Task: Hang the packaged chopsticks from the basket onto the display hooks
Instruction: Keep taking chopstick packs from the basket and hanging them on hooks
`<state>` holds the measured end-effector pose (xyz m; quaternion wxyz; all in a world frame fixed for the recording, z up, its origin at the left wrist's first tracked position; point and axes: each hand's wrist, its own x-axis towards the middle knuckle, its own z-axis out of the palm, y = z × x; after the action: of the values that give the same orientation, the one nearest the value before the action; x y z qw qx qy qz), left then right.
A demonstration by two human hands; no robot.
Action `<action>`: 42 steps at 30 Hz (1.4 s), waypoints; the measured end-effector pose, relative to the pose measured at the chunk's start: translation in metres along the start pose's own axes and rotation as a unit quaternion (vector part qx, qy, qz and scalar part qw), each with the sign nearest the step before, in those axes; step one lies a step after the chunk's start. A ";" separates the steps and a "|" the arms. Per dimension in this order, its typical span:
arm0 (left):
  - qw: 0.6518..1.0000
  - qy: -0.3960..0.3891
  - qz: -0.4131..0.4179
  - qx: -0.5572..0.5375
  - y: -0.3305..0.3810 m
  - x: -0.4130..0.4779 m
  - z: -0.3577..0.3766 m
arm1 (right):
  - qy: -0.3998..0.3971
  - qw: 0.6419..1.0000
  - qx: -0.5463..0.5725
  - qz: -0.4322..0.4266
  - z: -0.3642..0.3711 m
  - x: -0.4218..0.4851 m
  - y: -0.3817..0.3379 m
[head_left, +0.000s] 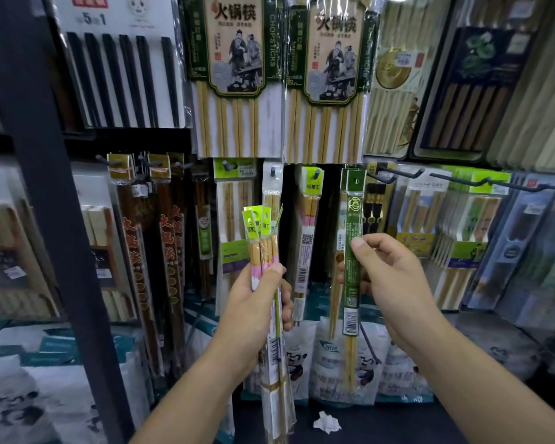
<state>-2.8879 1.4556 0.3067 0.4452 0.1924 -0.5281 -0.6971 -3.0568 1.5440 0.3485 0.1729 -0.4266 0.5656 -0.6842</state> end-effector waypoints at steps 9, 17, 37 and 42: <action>1.000 -0.004 0.004 -0.008 -0.002 0.001 0.001 | 0.023 1.000 -0.014 0.001 0.004 0.004 -0.004; 1.000 -0.010 0.011 -0.004 -0.005 0.002 -0.001 | 0.028 0.999 -0.027 0.005 0.004 0.013 0.003; 0.998 -0.029 0.053 0.029 0.000 -0.003 0.001 | 0.042 0.990 -0.130 -0.032 0.022 0.008 0.010; 0.996 -0.072 0.043 0.007 0.001 -0.008 0.006 | -0.085 0.993 -0.064 -0.046 0.038 -0.002 -0.011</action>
<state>-2.8877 1.4660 0.3086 0.4340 0.1221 -0.5717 -0.6855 -3.0237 1.5252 0.3577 0.1611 -0.5191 0.5717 -0.6147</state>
